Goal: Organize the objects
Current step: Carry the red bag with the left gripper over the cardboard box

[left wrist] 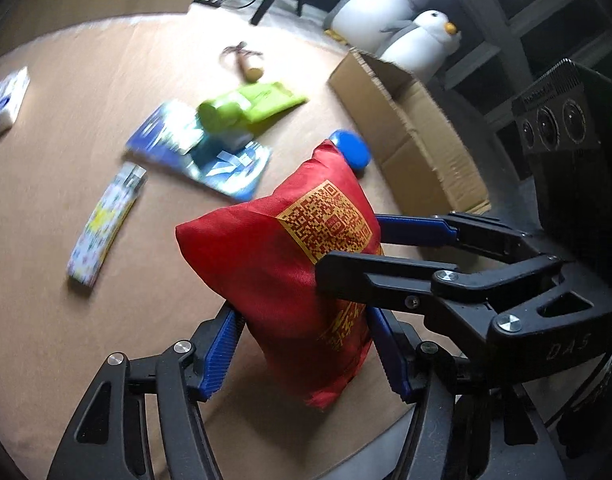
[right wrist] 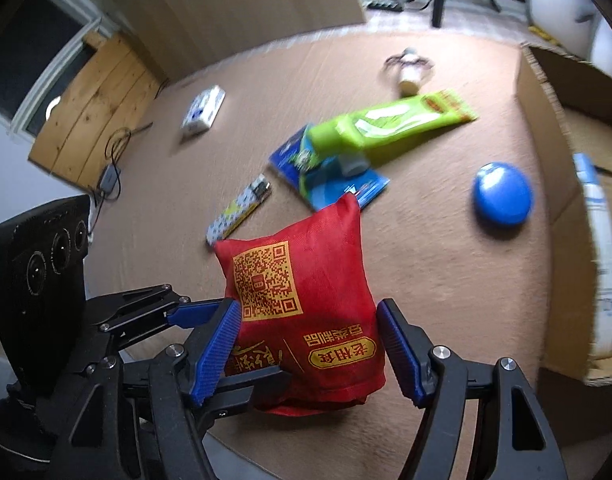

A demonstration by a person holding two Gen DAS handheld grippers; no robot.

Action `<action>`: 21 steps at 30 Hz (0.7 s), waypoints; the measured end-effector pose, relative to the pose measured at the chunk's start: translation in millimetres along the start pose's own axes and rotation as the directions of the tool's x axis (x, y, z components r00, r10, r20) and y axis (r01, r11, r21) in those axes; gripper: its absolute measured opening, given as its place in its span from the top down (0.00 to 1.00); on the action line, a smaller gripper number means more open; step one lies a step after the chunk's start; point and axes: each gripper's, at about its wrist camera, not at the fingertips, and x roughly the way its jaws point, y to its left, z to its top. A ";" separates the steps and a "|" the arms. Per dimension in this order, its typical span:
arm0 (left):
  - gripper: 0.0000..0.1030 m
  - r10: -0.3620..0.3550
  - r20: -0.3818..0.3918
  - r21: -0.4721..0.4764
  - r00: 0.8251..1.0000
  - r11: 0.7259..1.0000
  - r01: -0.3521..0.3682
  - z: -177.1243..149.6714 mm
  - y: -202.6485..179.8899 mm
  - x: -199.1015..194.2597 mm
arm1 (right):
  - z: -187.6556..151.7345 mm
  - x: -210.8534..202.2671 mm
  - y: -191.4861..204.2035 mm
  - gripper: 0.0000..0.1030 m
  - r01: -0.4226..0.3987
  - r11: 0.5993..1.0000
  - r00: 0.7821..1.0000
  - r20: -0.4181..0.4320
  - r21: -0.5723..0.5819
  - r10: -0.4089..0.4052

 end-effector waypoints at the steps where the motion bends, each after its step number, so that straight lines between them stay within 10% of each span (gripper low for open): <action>1: 0.36 -0.005 0.005 0.010 1.000 1.000 0.005 3.8 -5.2 -0.7 | 1.0 -5.5 -2.8 0.35 0.005 1.000 1.000 0.012 0.006 -0.005; 21: 0.36 -0.132 0.067 0.210 0.989 0.971 0.116 103.5 -147.4 54.0 | 9.3 -134.5 -106.9 0.35 0.164 0.974 0.953 0.228 0.157 -0.198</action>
